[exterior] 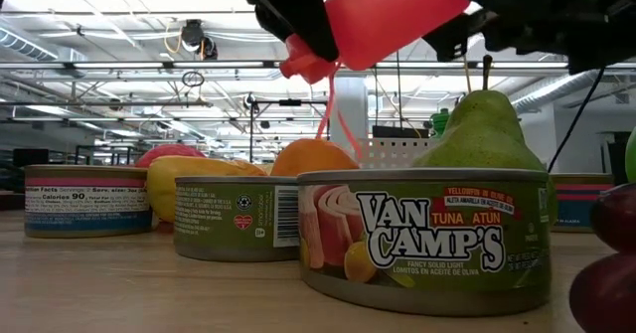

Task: Pick & Place Food Item
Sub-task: Put the orange water bottle into the white bin

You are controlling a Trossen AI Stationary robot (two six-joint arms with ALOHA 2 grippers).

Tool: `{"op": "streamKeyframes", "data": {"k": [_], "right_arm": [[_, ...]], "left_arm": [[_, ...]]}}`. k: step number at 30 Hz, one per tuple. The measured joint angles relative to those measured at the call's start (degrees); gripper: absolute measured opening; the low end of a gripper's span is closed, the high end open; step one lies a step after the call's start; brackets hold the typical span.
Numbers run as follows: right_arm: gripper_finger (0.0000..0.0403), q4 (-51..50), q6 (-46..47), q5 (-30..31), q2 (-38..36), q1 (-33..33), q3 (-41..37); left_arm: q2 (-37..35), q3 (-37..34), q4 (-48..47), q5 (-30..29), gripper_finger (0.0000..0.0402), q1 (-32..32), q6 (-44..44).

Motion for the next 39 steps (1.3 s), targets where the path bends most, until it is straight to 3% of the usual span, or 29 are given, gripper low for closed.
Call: {"op": "streamKeyframes", "data": {"k": [4,9,20,25,29,33,37,39], "right_arm": [[0.0369,0.43,0.3,5.42,2.04,1.21,2.22],[0.0356,0.1,1.4,5.77,1.75,1.36,2.84],[0.0221,0.67,7.23,6.12,0.38,1.25,2.84],[0.0195,-2.31,8.8,6.58,-1.76,0.09,2.25],[0.0193,-3.36,11.02,6.38,-4.11,-1.53,1.28],[0.0192,-1.38,13.27,6.34,-7.22,-2.7,-0.4],[0.019,8.85,15.72,7.94,-10.26,-3.37,-3.18],[0.0186,16.03,16.53,10.8,-10.28,-3.38,-5.35]], "left_arm": [[0.0,0.0,-0.31,0.97,0.0222,0.34,-0.1],[-0.02,0.02,-0.33,0.97,0.0231,0.21,-1.21],[-0.36,0.68,-0.29,2.47,0.025,0.65,-3.65],[-6.14,1.62,-0.02,4.73,0.0273,0.45,-3.91],[-11.2,1.71,0.16,-0.62,0.0286,-1.1,-3.7],[-13.91,1.7,1.1,-9.99,0.0291,-3.49,-1.62],[-13.95,1.21,5.63,-20.43,0.0286,-6.37,2.33],[-13.96,-1.33,12.74,-22.76,0.0282,-6.9,6.44]]}}
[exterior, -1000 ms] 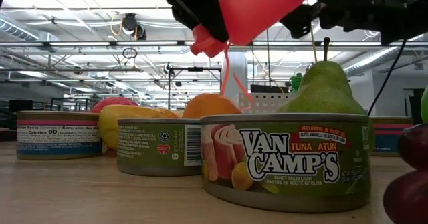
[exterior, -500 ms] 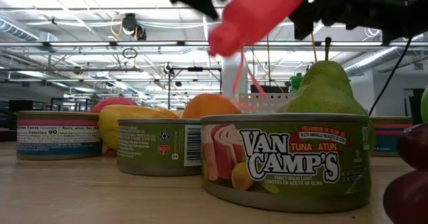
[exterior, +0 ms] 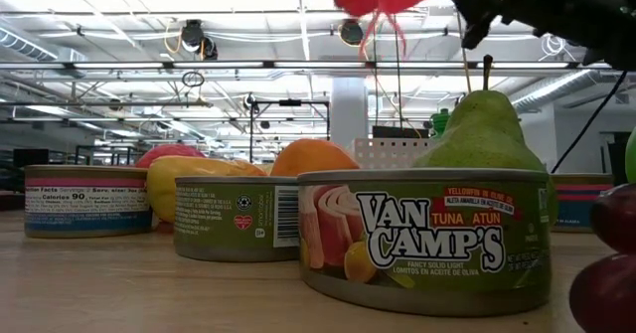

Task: Pick & Place Food Item
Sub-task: Put the orange water bottle into the white bin

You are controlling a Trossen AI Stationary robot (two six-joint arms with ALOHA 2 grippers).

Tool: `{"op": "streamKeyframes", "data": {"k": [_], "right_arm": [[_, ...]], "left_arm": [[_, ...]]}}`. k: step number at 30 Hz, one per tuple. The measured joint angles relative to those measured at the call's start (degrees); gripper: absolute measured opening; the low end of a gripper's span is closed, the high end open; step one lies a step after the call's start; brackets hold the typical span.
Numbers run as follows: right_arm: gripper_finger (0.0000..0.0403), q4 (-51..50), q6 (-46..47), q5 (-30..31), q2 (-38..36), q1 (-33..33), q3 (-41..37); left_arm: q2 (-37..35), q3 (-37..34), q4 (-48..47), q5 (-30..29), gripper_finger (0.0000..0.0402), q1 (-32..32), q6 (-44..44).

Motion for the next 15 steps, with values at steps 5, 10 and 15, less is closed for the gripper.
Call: {"op": "streamKeyframes", "data": {"k": [5,10,15], "right_arm": [[0.018,15.63,1.04,2.66,0.99,0.09,-4.5],[0.018,16.55,2.08,1.67,1.21,0.21,-4.97],[0.0178,16.79,2.13,0.74,-0.74,1.13,-4.58]], "left_arm": [[0.08,-9.47,27.61,0.38,0.027,0.96,14.05],[0.45,-15.45,43.61,8.2,0.0263,5.04,18.71],[-0.95,-15.75,43.74,8.79,0.0264,6.28,18.05]]}}
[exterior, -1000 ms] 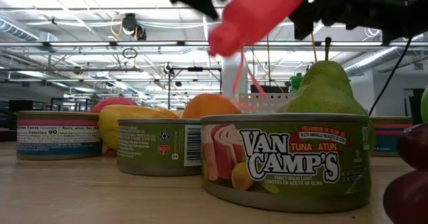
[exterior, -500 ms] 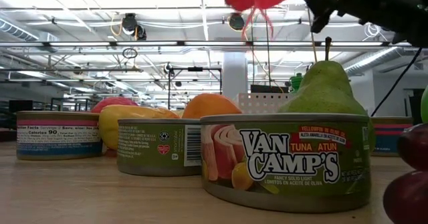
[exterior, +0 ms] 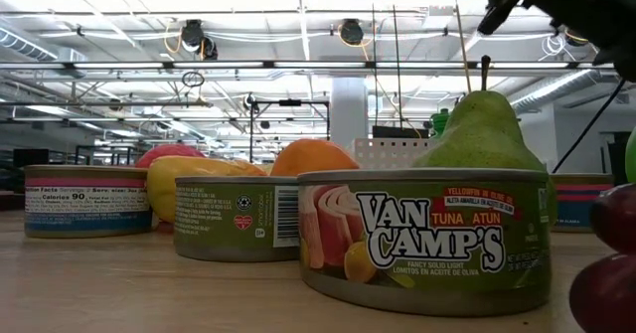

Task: Pick & Place Food Item
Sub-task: Put the orange water bottle into the white bin

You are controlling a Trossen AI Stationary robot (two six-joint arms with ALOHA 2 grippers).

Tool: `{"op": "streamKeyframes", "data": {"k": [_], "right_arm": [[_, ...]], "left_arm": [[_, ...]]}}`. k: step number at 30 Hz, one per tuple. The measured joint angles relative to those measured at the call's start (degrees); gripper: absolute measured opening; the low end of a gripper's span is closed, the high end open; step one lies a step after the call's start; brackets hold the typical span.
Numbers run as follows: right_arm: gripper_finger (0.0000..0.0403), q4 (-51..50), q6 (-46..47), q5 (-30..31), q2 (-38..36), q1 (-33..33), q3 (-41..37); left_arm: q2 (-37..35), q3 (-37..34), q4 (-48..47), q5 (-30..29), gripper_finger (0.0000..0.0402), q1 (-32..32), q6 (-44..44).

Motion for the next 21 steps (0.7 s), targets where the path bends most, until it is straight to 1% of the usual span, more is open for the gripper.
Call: {"op": "streamKeyframes", "data": {"k": [4,7,8,12,16,18,21], "right_arm": [[0.0178,0.13,-0.68,0.38,-3.72,0.53,0.06],[0.0175,0.2,-0.68,0.52,-6.37,0.53,0.24],[0.0175,0.2,-0.72,0.53,-7.04,0.53,0.65],[0.0174,0.19,-0.41,0.25,-7.2,0.55,2.46],[0.0174,-0.03,-0.16,0.16,-5.38,0.71,2.79],[0.0174,0.29,-0.12,0.03,-4.85,1.21,2.87],[0.0174,0.53,-1.25,-0.55,-4.42,2.03,2.84]], "left_arm": [[-1.74,0.13,0.44,0.05,0.0256,-0.43,3.49],[-1.72,0.13,0.26,0.22,0.0248,-0.26,3.51],[-1.41,0.13,0.3,1.01,0.0246,0.03,2.87],[1.54,0.09,2.85,8.47,0.0241,2.11,0.78],[3.93,0.04,10.17,15.07,0.0245,3.28,2.17],[4.65,0.07,13.32,16.21,0.0248,3.7,2.9],[4.88,0.04,13.84,15.66,0.0253,4.46,2.38]]}}
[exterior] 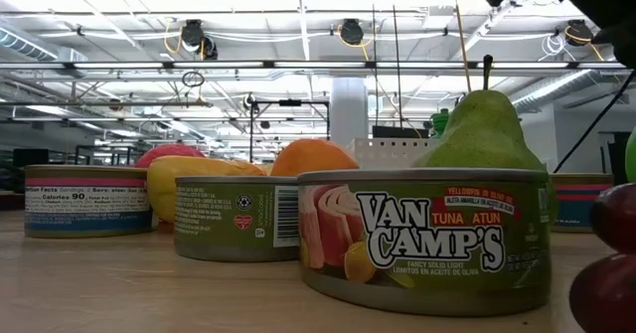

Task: Pick & Place Food Item
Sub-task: Put the orange water bottle into the white bin

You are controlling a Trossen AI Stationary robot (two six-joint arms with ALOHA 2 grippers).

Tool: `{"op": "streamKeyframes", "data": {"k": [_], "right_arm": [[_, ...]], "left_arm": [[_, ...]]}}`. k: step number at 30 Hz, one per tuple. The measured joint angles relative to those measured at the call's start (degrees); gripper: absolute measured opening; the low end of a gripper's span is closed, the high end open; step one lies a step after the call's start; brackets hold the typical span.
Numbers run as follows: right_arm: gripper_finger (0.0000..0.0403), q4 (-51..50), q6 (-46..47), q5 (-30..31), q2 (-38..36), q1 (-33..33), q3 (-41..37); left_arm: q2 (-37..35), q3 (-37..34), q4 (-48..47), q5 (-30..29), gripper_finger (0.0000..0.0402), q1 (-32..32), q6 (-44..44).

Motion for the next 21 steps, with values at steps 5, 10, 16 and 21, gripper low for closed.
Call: {"op": "streamKeyframes", "data": {"k": [5,10,16,21], "right_arm": [[0.0173,0.12,-2.82,0.21,-0.04,1.21,0.0],[0.0173,-0.08,-3.75,-0.28,-0.02,1.43,0.0],[0.0173,-0.76,-3.35,-1.28,0.13,1.52,-0.09],[0.0173,-0.87,-3.71,-1.05,0.19,1.5,-0.09]], "left_arm": [[-0.1,0.0,2.82,1.89,0.0262,0.79,0.03],[-0.07,0.0,4.06,0.17,0.0276,0.79,0.63],[-0.05,0.02,3.6,-0.58,0.0328,0.79,0.05],[-0.05,0.02,3.96,0.52,0.0366,0.94,-1.74]]}}
